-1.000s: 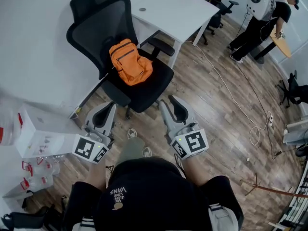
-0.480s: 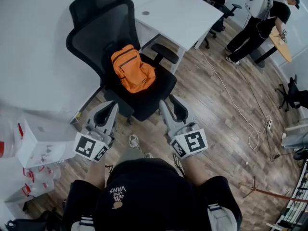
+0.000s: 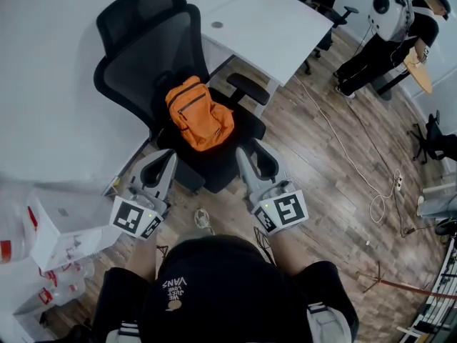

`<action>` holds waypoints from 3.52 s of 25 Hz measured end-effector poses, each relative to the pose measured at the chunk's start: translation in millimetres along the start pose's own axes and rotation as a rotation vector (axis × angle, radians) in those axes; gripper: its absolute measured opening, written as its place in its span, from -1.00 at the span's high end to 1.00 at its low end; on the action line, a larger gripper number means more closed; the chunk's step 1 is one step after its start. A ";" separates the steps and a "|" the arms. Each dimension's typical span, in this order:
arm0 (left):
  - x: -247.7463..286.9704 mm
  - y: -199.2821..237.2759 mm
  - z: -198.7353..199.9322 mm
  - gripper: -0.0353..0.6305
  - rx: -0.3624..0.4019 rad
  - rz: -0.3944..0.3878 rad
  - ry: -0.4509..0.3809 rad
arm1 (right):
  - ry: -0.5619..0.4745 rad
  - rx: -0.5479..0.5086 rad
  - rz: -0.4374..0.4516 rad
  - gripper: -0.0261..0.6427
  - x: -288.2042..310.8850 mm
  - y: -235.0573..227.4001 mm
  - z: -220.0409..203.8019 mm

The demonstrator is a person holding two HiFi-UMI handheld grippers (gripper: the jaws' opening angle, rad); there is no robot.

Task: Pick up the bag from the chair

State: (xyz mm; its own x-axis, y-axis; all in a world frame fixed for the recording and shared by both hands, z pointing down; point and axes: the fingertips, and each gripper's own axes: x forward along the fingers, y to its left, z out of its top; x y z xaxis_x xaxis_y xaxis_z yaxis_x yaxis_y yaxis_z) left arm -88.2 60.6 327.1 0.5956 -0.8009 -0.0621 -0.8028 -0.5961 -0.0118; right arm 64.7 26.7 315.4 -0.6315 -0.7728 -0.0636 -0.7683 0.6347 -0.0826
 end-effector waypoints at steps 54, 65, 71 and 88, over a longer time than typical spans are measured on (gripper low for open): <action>142.4 159.0 -151.8 0.89 -0.090 0.200 0.123 | 0.128 0.046 0.129 0.58 215.8 -117.8 -131.1; 152.5 178.1 -192.8 0.89 -0.116 0.243 0.167 | 0.175 0.050 0.179 0.58 241.9 -129.8 -176.6; 157.6 186.3 -212.4 0.89 -0.124 0.262 0.196 | 0.199 0.063 0.182 0.58 253.7 -141.3 -197.5; 164.2 216.8 -263.6 0.89 -0.173 0.358 0.232 | 0.287 0.059 0.245 0.58 297.6 -156.4 -256.4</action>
State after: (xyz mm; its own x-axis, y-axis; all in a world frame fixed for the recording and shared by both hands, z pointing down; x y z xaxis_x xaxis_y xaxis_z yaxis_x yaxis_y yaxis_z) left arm -157.2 -215.2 577.5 0.2875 -0.9381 0.1931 -0.9546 -0.2642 0.1378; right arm -29.8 -301.7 564.4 -0.8059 -0.5602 0.1919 -0.5886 0.7931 -0.1568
